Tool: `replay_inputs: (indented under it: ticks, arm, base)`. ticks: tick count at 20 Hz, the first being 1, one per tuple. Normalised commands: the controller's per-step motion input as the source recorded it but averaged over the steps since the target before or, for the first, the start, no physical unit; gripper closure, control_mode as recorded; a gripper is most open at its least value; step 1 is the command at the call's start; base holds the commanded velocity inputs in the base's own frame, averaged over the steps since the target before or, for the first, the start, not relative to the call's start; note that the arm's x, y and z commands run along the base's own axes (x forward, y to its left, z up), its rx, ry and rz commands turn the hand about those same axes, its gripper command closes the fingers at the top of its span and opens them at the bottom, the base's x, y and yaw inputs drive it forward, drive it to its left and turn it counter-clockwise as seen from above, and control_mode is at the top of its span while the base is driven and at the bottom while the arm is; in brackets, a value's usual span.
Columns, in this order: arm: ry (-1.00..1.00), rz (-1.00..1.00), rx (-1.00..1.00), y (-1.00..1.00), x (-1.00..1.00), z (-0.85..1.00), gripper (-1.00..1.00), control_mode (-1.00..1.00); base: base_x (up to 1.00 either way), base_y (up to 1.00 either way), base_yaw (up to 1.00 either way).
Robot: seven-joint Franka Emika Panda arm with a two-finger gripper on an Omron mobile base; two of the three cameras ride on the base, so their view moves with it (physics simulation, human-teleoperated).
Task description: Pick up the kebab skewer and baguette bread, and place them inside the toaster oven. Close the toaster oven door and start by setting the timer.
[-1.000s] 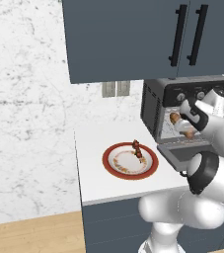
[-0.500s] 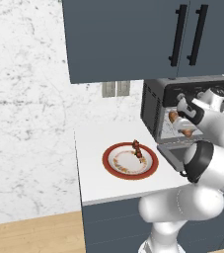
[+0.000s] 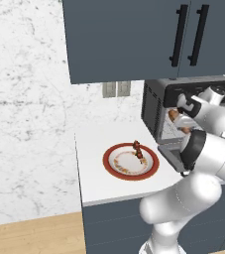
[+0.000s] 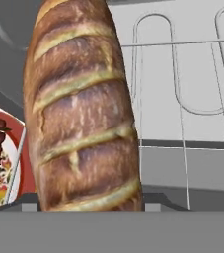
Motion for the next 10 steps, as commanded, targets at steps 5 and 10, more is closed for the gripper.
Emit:
replay_inputs:
  ticks: [5,10]
  arm:
    - [0.00,0.00,0.00,-0.05,-0.16,-0.21,1.00,-1.00]
    - [-0.01,0.00,0.00,0.00,-0.24,-0.11,-1.00,-1.00]
  base:
    - [0.00,0.00,0.00]
    - [0.00,0.00,0.00]
